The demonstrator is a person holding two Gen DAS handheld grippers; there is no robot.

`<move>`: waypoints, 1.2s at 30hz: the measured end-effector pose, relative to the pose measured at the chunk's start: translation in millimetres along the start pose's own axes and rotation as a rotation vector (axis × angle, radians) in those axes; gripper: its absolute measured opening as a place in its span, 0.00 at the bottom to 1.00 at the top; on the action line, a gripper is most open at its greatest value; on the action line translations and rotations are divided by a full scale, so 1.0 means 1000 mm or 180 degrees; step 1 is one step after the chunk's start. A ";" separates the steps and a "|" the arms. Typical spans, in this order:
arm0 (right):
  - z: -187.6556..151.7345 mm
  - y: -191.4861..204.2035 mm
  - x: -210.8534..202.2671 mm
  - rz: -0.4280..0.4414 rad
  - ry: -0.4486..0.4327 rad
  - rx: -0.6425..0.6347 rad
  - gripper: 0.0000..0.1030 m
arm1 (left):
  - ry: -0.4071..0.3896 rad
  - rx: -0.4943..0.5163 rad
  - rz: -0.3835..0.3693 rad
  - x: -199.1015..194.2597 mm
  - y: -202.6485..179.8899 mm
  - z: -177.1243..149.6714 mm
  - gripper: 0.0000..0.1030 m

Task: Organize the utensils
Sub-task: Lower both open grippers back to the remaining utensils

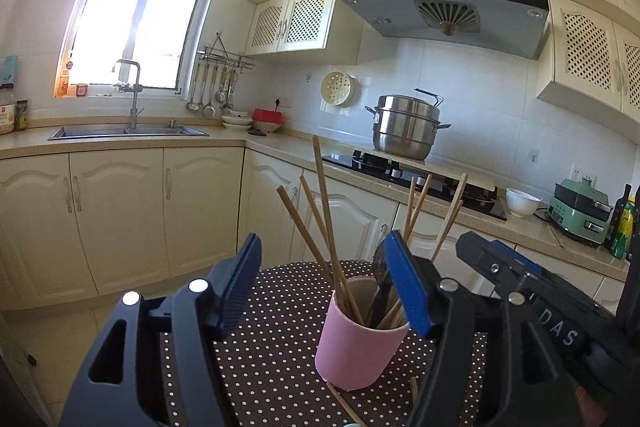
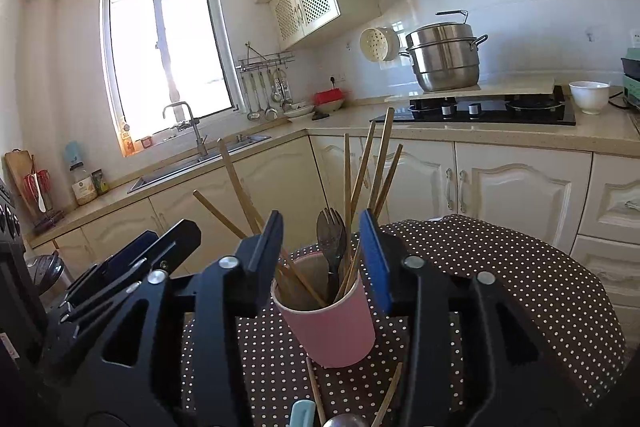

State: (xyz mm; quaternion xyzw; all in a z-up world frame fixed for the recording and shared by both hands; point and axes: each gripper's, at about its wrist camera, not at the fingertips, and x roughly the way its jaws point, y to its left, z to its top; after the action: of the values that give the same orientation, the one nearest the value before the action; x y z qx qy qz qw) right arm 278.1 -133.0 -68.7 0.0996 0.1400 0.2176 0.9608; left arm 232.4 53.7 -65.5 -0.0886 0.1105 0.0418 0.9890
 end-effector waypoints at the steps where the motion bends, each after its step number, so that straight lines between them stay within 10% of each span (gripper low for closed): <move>1: 0.001 0.000 -0.004 -0.0003 -0.0017 -0.0001 0.45 | 0.0002 -0.0003 0.0002 -0.002 0.000 0.001 0.63; 13: 0.001 -0.004 -0.040 -0.0102 -0.0048 -0.0019 0.50 | 0.0091 0.0107 -0.0067 -0.028 -0.016 -0.001 0.65; 24: -0.021 -0.036 -0.059 -0.0292 0.0211 0.0094 0.51 | 0.1000 0.0401 -0.0259 -0.005 -0.041 -0.029 0.65; 28: -0.034 -0.049 -0.053 -0.0368 0.0534 0.0170 0.52 | 0.1574 0.0416 -0.0154 0.017 -0.038 -0.052 0.65; 36: -0.090 -0.048 -0.019 -0.0314 0.1603 0.0065 0.52 | 0.1939 0.0318 0.0039 0.026 -0.017 -0.085 0.65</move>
State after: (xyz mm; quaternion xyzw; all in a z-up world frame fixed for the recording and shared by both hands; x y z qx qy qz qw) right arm 252.2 -172.0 -161.6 0.0450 0.3817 0.1871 0.9040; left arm 241.4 23.0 -150.4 -0.0477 0.4043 0.0138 0.9133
